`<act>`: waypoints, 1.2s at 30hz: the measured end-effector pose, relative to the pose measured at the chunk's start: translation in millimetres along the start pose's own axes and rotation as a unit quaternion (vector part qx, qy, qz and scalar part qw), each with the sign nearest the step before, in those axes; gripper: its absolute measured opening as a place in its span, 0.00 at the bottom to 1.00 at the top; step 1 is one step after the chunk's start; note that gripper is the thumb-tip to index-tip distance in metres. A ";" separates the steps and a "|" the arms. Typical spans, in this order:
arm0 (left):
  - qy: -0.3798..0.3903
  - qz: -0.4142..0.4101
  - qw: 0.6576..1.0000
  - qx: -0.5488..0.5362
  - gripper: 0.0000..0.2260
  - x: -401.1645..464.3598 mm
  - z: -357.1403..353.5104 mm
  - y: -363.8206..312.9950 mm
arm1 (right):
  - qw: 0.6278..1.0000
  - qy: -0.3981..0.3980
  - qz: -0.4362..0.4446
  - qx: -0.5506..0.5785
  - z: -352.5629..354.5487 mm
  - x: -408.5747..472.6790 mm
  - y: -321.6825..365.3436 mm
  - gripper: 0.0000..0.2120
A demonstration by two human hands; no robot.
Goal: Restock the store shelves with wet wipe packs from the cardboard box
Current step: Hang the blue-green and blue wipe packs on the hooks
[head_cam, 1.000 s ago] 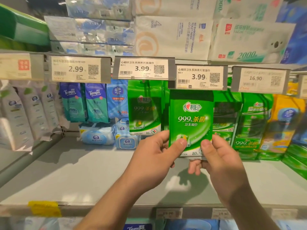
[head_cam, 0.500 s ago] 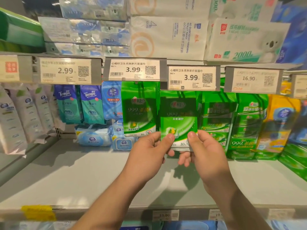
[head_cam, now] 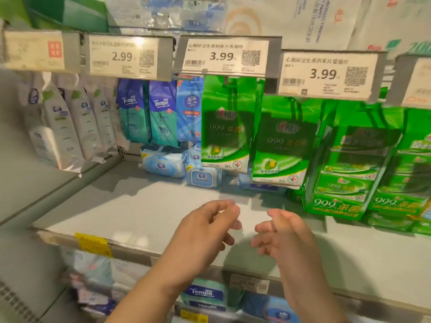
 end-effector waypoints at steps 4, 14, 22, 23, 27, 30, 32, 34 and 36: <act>-0.072 0.039 0.996 0.026 0.16 -30.3 46.5 31.9 | 0.994 0.070 0.046 -0.063 -11.0 -16.8 -18.0 0.06; -0.252 0.021 0.909 0.332 0.30 -133.7 193.5 88.8 | 0.862 0.303 0.261 -0.312 -93.7 -115.6 -57.1 0.13; -0.394 0.143 0.823 0.383 0.43 -259.3 324.1 117.4 | 0.719 0.484 0.331 -0.374 -174.9 -260.9 -89.6 0.23; -0.410 0.160 0.810 0.387 0.44 -280.6 343.3 123.3 | 0.701 0.506 0.334 -0.377 -183.1 -282.4 -96.1 0.24; -0.455 0.213 0.770 0.393 0.49 -364.9 407.9 136.0 | 0.639 0.567 0.329 -0.403 -210.5 -367.9 -123.9 0.31; -0.463 0.245 0.753 0.398 0.48 -417.2 444.3 139.4 | 0.605 0.598 0.340 -0.401 -226.3 -433.6 -130.1 0.40; -0.471 0.256 0.742 0.402 0.49 -445.1 466.3 142.8 | 0.596 0.615 0.340 -0.389 -236.2 -473.0 -132.3 0.42; -0.481 0.270 0.732 0.399 0.51 -468.4 487.1 148.7 | 0.580 0.630 0.354 -0.375 -245.6 -508.7 -135.7 0.45; -0.495 0.279 0.722 0.395 0.53 -487.1 506.4 155.0 | 0.567 0.650 0.355 -0.361 -254.8 -540.4 -141.3 0.46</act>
Point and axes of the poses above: each hand's wrist, its own x-axis towards the middle knuckle, its own z-axis out of the back of the hand, y = z × x, the point moved 4 cm from there along x, towards the middle knuckle, and after that the axes turned 15 degrees about -y, right-handed, at the moved point
